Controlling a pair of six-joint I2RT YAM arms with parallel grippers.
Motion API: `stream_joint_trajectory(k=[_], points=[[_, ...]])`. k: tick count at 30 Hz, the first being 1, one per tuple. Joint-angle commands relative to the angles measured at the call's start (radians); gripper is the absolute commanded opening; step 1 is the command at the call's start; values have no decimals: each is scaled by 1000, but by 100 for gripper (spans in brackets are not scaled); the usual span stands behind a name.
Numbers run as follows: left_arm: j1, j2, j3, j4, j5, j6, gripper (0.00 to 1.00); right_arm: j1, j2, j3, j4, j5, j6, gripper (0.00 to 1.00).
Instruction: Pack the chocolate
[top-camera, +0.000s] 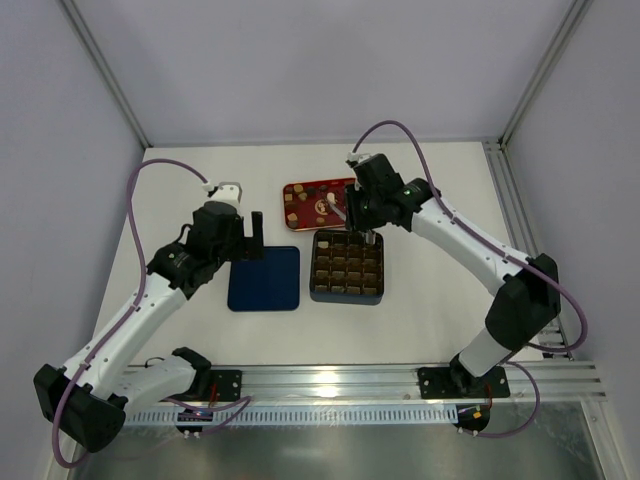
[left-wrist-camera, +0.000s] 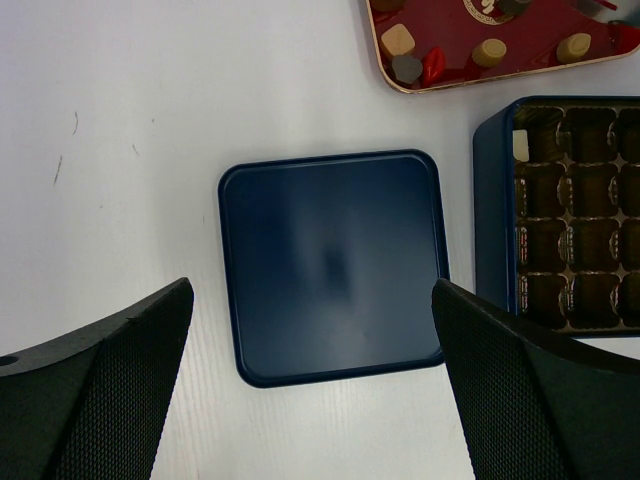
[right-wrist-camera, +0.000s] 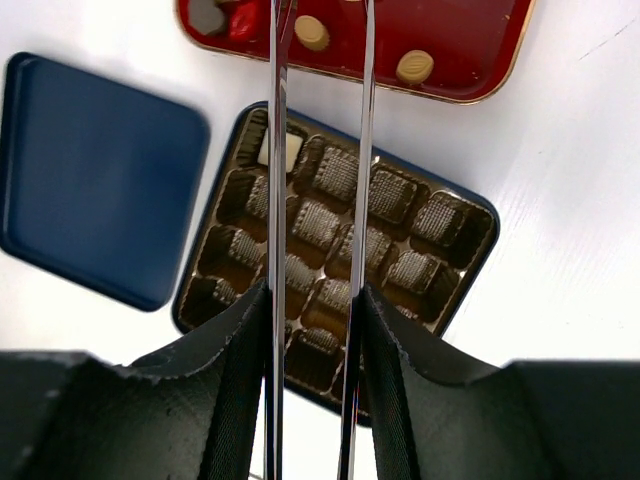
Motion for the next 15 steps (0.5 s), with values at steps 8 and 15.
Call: stream_joint_trajectory(k=[8, 15], points=[[-3, -3, 13, 5, -13, 2, 100, -53, 175, 114, 47, -47, -43, 41], [-1, -5, 12, 5, -13, 5, 100, -53, 236, 134, 45, -34, -43, 41]])
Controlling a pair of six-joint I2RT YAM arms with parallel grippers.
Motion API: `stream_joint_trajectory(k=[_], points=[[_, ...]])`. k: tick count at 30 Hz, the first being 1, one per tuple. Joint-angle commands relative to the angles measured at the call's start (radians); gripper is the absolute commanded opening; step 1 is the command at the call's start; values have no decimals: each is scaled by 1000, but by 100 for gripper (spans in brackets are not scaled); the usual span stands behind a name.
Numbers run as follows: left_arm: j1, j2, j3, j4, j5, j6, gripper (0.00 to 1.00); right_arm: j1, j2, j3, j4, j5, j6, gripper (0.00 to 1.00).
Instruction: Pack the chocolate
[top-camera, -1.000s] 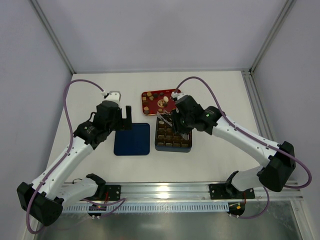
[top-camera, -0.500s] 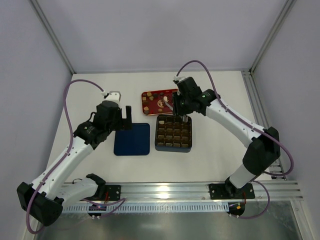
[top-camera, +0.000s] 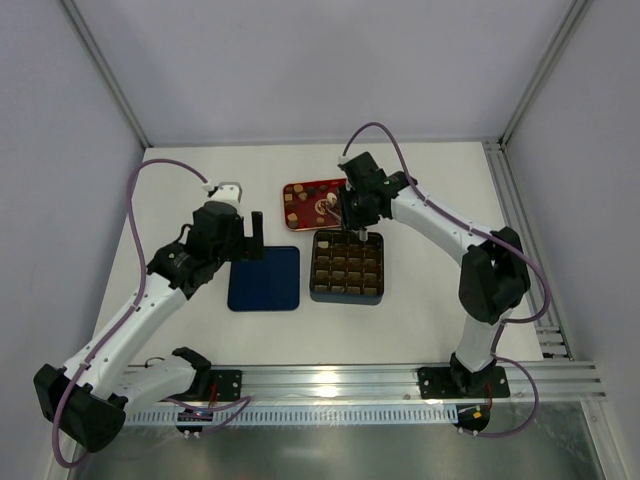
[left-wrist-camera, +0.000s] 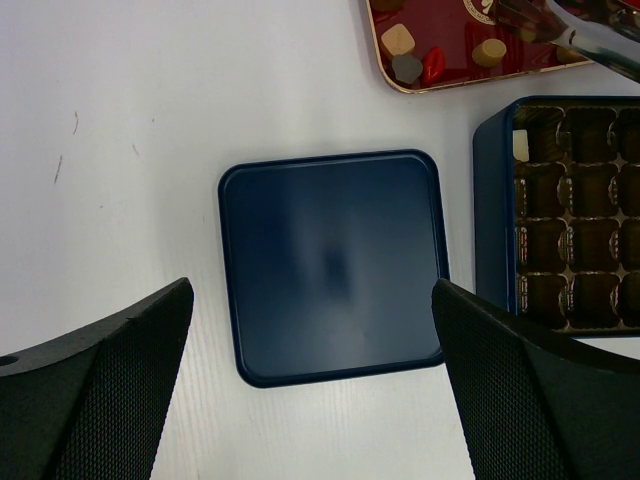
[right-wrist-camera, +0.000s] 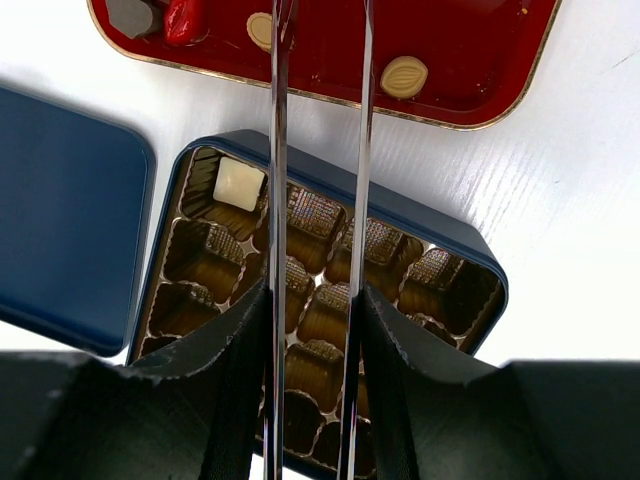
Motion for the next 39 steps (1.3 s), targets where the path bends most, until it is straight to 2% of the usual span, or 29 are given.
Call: stream_joint_trajectory(k=[1, 12, 14, 23, 39], points=[[-3, -6, 13, 6, -13, 3, 100, -3, 7, 51, 32, 2, -17, 41], [-1, -5, 13, 6, -13, 4, 100, -3, 46, 73, 25, 24, -20, 41], [-3, -6, 13, 6, -16, 6, 100, -3, 50, 77, 23, 24, -21, 36], [-1, -8, 13, 6, -13, 4, 100, -3, 37, 85, 19, 31, -21, 31], [-1, -11, 13, 6, -16, 4, 100, -14, -20, 130, -9, 54, -24, 29]])
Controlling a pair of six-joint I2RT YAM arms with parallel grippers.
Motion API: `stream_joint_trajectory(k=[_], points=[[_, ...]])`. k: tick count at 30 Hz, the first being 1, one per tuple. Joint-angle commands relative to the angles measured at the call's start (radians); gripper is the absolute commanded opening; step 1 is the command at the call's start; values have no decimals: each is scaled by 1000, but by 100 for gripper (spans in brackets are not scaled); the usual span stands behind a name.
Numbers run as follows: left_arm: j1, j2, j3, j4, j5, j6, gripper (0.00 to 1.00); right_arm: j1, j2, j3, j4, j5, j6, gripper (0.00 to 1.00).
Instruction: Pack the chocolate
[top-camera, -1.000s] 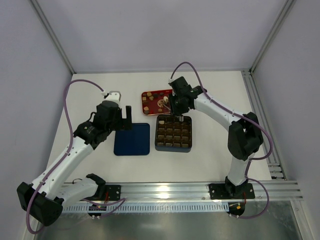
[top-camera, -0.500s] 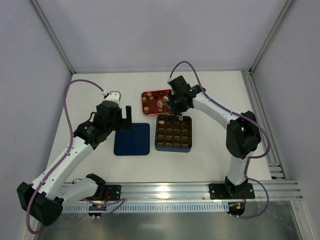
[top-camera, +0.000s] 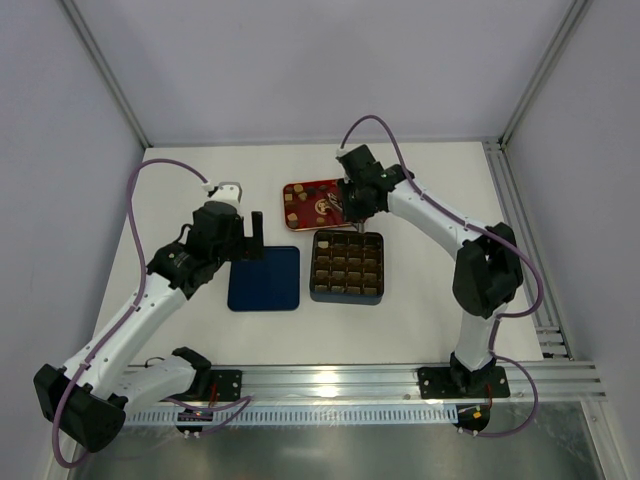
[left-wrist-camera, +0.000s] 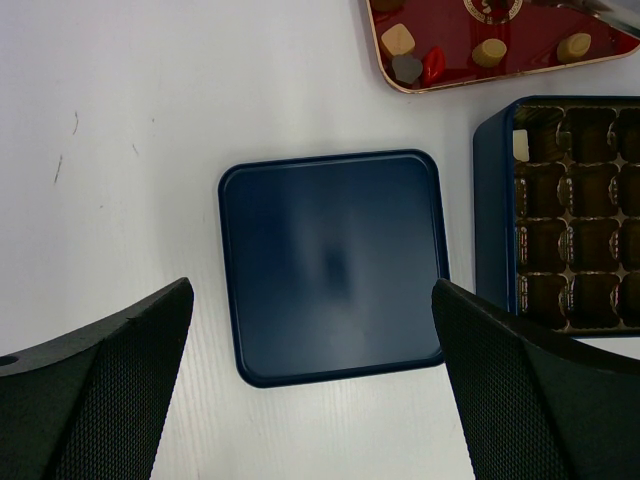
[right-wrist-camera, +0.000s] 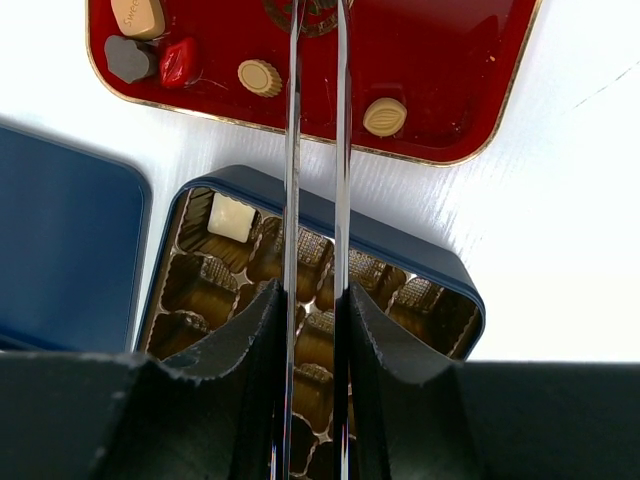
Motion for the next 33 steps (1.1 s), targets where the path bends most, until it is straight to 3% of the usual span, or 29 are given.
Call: stream_joint_trajectory(k=[1, 10, 25, 33], points=[[-3, -12, 12, 6, -16, 3, 100, -7, -87, 37, 8, 19, -8, 29], [-1, -11, 13, 7, -16, 3, 100, -6, -187, -1, -6, -1, 4, 29], [-1, -9, 13, 6, -8, -2, 100, 32, -633, -389, -24, -50, 87, 29], [-3, -9, 13, 6, -9, -2, 100, 103, -674, -475, -20, -46, 137, 29]])
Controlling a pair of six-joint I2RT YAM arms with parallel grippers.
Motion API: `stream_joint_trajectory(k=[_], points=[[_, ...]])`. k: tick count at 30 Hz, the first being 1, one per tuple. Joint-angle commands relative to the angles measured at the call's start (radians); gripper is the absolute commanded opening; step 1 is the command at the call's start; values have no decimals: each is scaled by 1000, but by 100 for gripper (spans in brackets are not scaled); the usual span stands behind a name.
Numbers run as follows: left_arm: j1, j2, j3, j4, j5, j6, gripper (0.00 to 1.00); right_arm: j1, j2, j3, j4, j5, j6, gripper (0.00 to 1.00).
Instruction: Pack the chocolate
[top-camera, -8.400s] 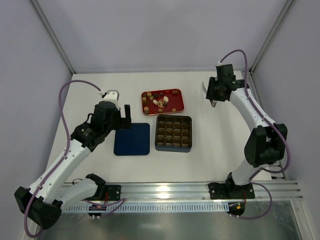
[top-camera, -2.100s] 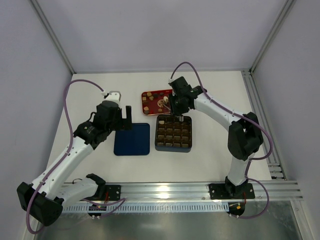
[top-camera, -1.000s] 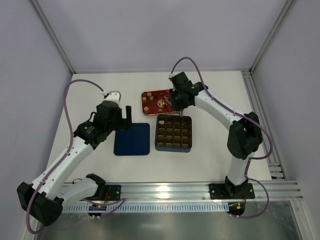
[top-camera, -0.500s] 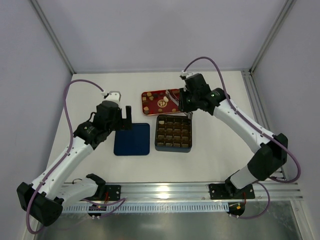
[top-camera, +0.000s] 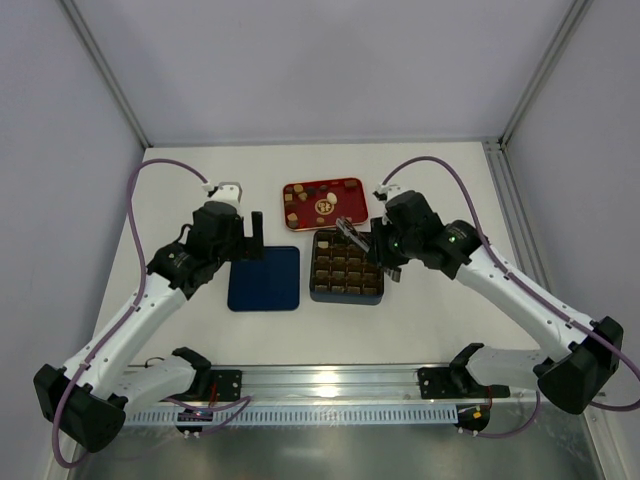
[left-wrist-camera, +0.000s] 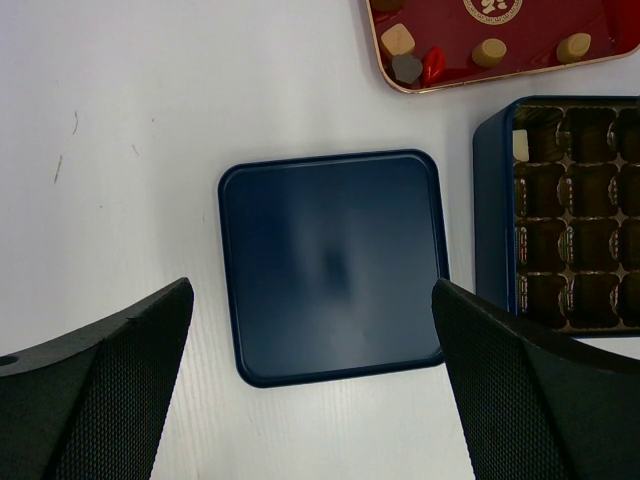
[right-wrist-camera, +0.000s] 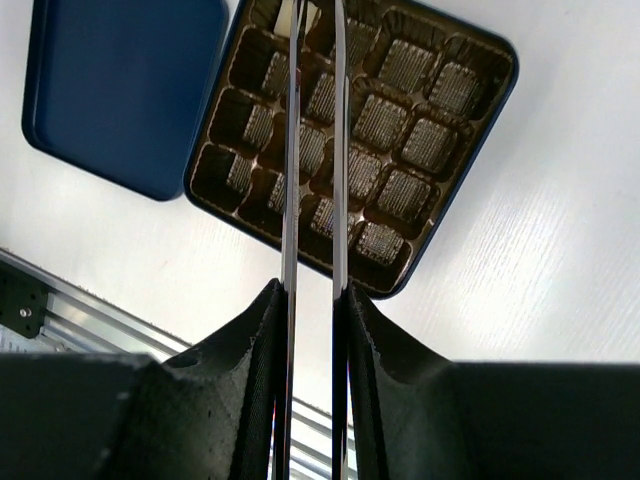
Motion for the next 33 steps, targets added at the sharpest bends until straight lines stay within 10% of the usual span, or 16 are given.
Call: stream_joint_trajectory(k=[1, 33], points=[[-3, -9, 12, 6, -11, -2, 100, 26, -14, -33, 34, -7, 35, 29], [-1, -8, 12, 7, -7, -1, 100, 46, 35, -52, 56, 13, 31, 37]])
